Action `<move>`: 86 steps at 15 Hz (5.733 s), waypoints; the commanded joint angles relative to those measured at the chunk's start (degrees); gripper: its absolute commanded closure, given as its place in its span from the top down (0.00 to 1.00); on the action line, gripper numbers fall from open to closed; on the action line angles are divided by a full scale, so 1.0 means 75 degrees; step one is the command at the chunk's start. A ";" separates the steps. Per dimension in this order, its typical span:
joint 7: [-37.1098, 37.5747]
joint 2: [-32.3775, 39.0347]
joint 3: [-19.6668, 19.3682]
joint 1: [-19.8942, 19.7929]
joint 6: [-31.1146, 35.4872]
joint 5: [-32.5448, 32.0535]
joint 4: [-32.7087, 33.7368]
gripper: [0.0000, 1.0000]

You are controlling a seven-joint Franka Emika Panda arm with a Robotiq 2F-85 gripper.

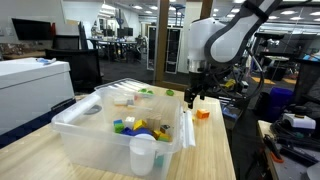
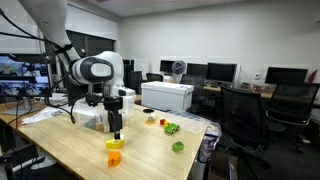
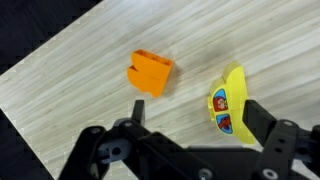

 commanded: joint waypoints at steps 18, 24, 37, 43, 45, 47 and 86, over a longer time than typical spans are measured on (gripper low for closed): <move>-0.0800 0.1017 -0.0290 0.0646 0.0287 -0.0025 0.0447 1.00; -0.0899 0.1552 -0.0048 0.0756 0.1149 0.0330 0.0735 1.00; -0.0823 0.1789 -0.0219 0.0861 0.2264 0.0947 0.0607 0.35; -0.0833 0.0938 -0.0263 0.0694 0.1960 0.1501 0.0511 0.22; -0.0779 0.0553 -0.0295 0.0702 0.1765 0.1620 0.0586 0.22; -0.0661 0.0105 -0.0280 0.0718 0.1477 0.1698 0.0703 0.22; 0.1178 0.0817 0.1030 0.2855 0.0570 0.0114 0.2305 0.81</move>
